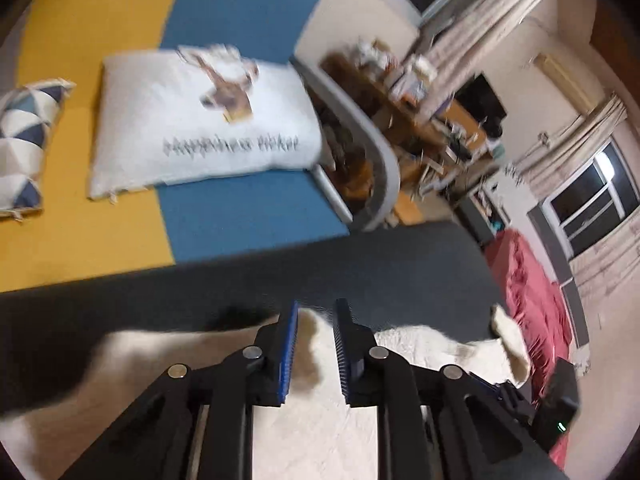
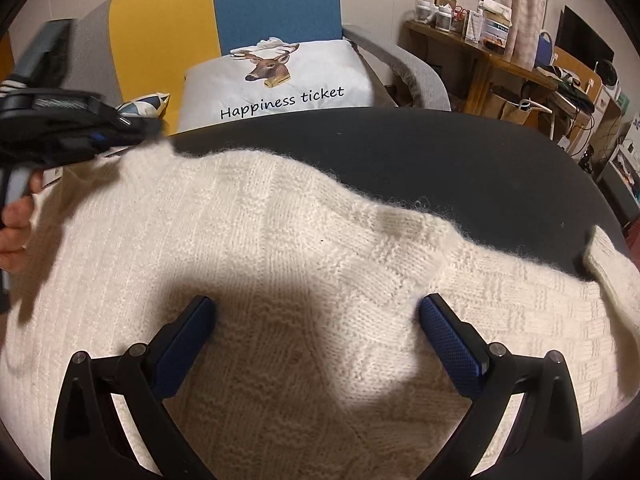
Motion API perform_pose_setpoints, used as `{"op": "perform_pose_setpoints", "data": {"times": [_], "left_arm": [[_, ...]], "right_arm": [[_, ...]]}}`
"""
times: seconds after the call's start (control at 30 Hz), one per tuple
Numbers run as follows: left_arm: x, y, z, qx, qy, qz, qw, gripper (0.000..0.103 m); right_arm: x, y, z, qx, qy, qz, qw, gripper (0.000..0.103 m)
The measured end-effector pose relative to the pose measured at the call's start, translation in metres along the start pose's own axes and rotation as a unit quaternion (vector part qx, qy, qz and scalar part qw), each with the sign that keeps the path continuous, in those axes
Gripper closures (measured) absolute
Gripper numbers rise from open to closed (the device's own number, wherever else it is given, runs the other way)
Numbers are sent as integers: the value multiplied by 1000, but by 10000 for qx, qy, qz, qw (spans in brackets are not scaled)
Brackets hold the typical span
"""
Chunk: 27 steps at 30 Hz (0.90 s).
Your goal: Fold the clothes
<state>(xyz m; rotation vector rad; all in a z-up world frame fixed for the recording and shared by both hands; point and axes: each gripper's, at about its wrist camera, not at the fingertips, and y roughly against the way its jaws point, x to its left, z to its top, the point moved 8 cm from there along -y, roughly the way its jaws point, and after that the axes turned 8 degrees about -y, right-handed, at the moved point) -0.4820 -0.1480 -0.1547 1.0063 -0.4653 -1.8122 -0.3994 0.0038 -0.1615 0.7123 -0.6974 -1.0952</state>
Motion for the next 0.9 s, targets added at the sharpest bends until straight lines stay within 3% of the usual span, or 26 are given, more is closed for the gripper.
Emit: {"op": "perform_pose_setpoints", "data": {"times": [0.17,0.23,0.33,0.5,0.6,0.67,0.7,0.8,0.9], "left_arm": [[32,61,-30,-181,-532,841,9949,85],[58,75,-44,-103,-539,1402,9886,86],[71,82,-54,-10,-783,1622,9837,86],[49,71,-51,38,-1662,1515,9744,85],[53,50,-48,354,-2082,2017,9564,85],[65,39,-50,587,-1992,2065,9562,85],[64,40,-49,548,-1976,1872,9607,85],[54,46,-51,509,-2156,1527,9631,84],[42,41,-56,673,-2564,1439,9534,83]], "right_arm": [[28,10,6,-72,278,459,9985,0],[39,14,9,-101,389,642,9971,0],[53,5,9,-7,458,941,9945,0],[75,-13,10,166,559,1439,9879,0],[88,-23,10,270,619,1736,9825,0],[97,-30,11,339,658,1933,9783,0],[101,-33,11,374,678,2031,9761,0],[114,-42,11,477,736,2325,9686,0],[121,-45,11,504,759,2443,9654,0]]}}
